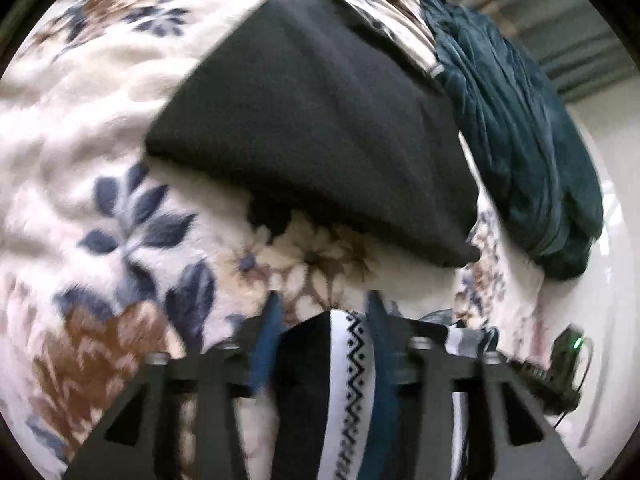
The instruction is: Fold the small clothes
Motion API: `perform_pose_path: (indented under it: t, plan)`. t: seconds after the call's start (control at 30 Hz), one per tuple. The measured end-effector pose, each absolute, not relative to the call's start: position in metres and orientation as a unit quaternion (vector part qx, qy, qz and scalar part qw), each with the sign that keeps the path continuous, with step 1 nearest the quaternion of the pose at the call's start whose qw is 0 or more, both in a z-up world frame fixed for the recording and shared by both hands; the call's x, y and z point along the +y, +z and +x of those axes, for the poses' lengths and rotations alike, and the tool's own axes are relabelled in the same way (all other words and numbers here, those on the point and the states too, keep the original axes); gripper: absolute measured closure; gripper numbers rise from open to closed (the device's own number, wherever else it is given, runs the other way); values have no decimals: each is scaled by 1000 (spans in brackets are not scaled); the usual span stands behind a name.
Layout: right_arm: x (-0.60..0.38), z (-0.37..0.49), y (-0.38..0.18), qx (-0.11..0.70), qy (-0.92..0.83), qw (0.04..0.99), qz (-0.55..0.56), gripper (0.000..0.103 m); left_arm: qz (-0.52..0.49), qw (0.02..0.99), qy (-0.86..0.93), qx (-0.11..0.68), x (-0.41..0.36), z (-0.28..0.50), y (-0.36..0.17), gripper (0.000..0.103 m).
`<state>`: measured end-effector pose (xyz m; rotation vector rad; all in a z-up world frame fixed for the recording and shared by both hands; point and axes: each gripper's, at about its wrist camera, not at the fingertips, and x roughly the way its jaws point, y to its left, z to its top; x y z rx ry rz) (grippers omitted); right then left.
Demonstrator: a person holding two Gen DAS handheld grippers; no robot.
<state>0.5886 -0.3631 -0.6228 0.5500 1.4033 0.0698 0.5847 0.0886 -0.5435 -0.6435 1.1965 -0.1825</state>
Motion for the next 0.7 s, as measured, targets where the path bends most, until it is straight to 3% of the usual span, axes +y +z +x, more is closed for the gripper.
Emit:
perform_pose_path:
  t: [0.13,0.2,0.23,0.37,0.47,0.53,0.6,0.7]
  plan:
    - [-391,534,-614,637,22,701,319,56,-361,765,-90,525,109,552,-534,34]
    - [-397,495,-614,634,22,686,356,36,-391,750,-103,523,112,532,-538,28]
    - [-397,477,-617,634,27,676,374,33,-407,737,-115,526,111,519,-544,28]
    - [-379,420,-646,639,59,622,449,31,-415,707,-129,557,98,493,-569,26]
    - [-357,409,-674,621,94,615,476,31,-423,699,-152,556,90,486,-579,26]
    - [-348,414,-683,605,105,632,474,25,-435,689,-173,554,82,486,-585,26]
    - [-341,422,-687,580,116,635,497,6,-434,681,-192,557,75,489,-589,26]
    - [-328,435,-685,563,146,637,505,5,-428,670,-212,568,65,496,-597,26]
